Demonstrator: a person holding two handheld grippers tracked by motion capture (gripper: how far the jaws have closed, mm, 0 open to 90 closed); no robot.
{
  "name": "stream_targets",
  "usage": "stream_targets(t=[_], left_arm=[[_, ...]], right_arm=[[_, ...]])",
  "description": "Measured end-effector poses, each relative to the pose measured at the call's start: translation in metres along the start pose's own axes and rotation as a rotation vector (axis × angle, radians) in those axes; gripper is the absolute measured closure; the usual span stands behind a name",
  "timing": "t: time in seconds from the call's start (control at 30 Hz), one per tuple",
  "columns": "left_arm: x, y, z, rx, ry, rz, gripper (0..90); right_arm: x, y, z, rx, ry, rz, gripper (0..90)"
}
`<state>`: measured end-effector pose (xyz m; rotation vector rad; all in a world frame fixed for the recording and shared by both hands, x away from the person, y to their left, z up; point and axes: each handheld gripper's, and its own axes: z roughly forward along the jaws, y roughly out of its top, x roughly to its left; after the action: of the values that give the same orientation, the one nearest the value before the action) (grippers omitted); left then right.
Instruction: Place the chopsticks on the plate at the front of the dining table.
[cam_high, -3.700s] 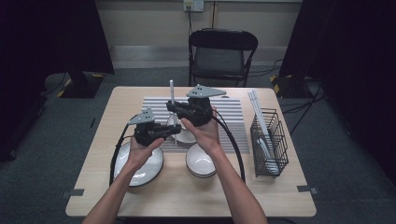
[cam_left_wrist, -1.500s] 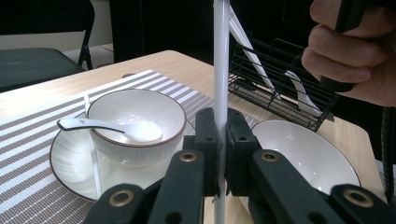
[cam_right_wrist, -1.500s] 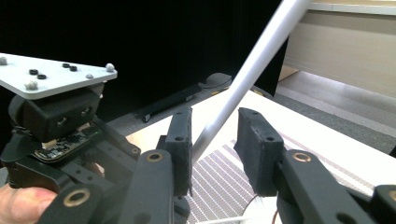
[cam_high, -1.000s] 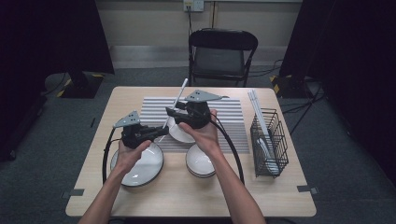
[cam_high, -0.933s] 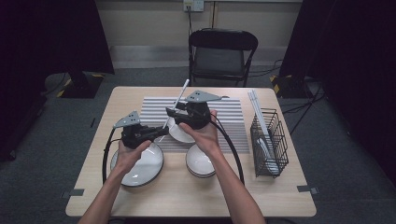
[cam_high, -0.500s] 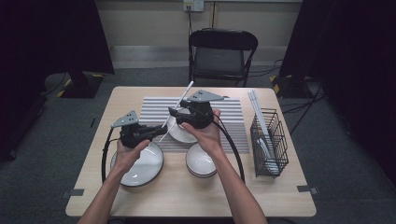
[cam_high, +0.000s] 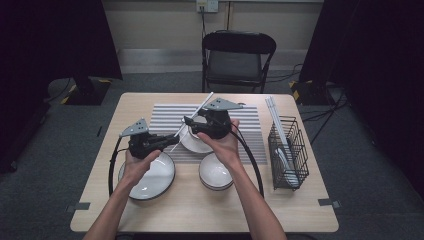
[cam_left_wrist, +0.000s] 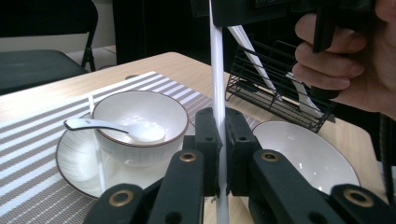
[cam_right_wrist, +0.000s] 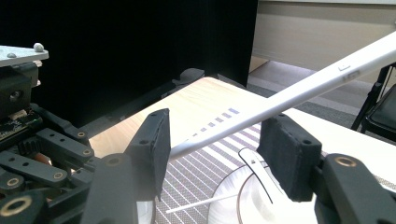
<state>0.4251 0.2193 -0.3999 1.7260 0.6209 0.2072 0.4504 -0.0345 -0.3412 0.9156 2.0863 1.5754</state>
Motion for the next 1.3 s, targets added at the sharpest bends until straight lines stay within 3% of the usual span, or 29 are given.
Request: stream_targets(t=[0.4,0.7,0.77,1.07,1.3], left_arm=[[-0.002,0.000,0.004,0.012,-0.006,0.004,86.1],[-0.001,-0.001,0.002,0.020,0.008,0.003,86.1],[-0.002,-0.001,0.004,0.022,0.009,0.011,86.1],[-0.001,0.000,0.001,0.001,0.013,0.004,86.1],[0.000,-0.001,-0.001,0.006,0.013,0.007,86.1]], right_arm=[[-0.006,-0.005,-0.005,-0.003,-0.004,0.026,36.8],[-0.007,-0.010,-0.006,0.012,-0.014,0.021,37.9],[-0.008,-0.009,-0.005,-0.006,-0.004,0.052,37.0],[-0.007,-0.006,0.002,0.002,-0.042,0.044,37.3],[-0.007,-0.011,0.003,0.007,-0.036,0.049,35.7]])
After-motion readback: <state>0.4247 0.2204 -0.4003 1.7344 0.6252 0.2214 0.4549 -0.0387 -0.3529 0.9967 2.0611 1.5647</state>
